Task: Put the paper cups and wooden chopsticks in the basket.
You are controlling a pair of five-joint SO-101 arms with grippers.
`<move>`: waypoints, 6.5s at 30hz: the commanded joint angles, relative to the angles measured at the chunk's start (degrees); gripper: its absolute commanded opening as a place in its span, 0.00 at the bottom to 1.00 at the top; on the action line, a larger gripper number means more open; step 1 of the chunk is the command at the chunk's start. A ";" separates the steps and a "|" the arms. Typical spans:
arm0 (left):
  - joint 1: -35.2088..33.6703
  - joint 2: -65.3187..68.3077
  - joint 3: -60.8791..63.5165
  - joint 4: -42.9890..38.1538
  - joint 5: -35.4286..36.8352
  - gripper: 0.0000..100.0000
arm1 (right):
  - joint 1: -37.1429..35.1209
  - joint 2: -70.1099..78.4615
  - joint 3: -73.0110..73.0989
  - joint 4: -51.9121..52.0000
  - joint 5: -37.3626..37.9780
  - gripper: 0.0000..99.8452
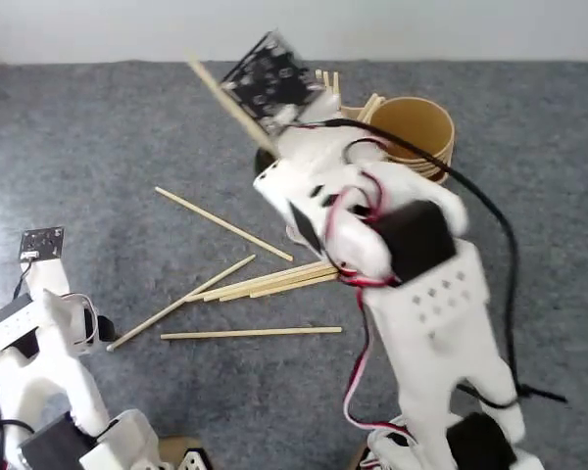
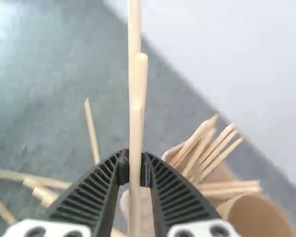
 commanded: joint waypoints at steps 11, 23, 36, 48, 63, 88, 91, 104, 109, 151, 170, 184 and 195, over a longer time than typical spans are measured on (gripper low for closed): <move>0.35 -2.46 0.57 -2.37 0.26 0.23 | 9.45 -5.23 -1.76 -30.46 -3.78 0.01; 0.26 -2.37 0.57 -2.37 0.26 0.23 | 11.56 8.75 -1.67 -47.34 -6.77 0.01; 0.26 -2.29 0.57 -2.37 0.26 0.23 | 15.60 14.29 -1.67 -37.76 -17.67 0.01; 0.18 -2.11 0.57 -2.37 0.26 0.23 | 16.04 14.99 2.29 -28.18 -21.10 0.14; 0.18 -2.02 0.57 -2.37 0.26 0.23 | 15.69 5.58 0.97 -9.80 -21.10 0.18; -2.55 -2.46 0.57 -2.37 0.26 0.23 | 0.22 21.05 12.75 18.77 8.79 0.16; -2.55 -2.46 0.57 -2.37 0.26 0.23 | -2.95 25.01 14.51 14.46 11.34 0.16; -2.37 -2.11 0.57 -2.37 0.26 0.23 | -7.16 40.31 14.42 2.59 20.13 0.16; -2.37 -2.11 0.57 -2.37 0.26 0.23 | -7.16 42.68 14.42 0.04 20.40 0.16; -2.37 -2.02 0.66 -2.81 0.26 0.23 | -7.16 41.19 9.41 0.40 20.04 0.01; -2.37 -2.02 0.66 -2.81 0.26 0.23 | -6.81 13.58 9.41 5.05 19.96 0.01; -2.29 -2.02 0.66 -2.81 0.26 0.23 | -5.23 -0.75 2.20 -2.15 9.85 0.01; -2.29 -2.02 0.66 -2.81 0.26 0.23 | 2.95 -1.01 -5.27 -6.37 2.73 0.01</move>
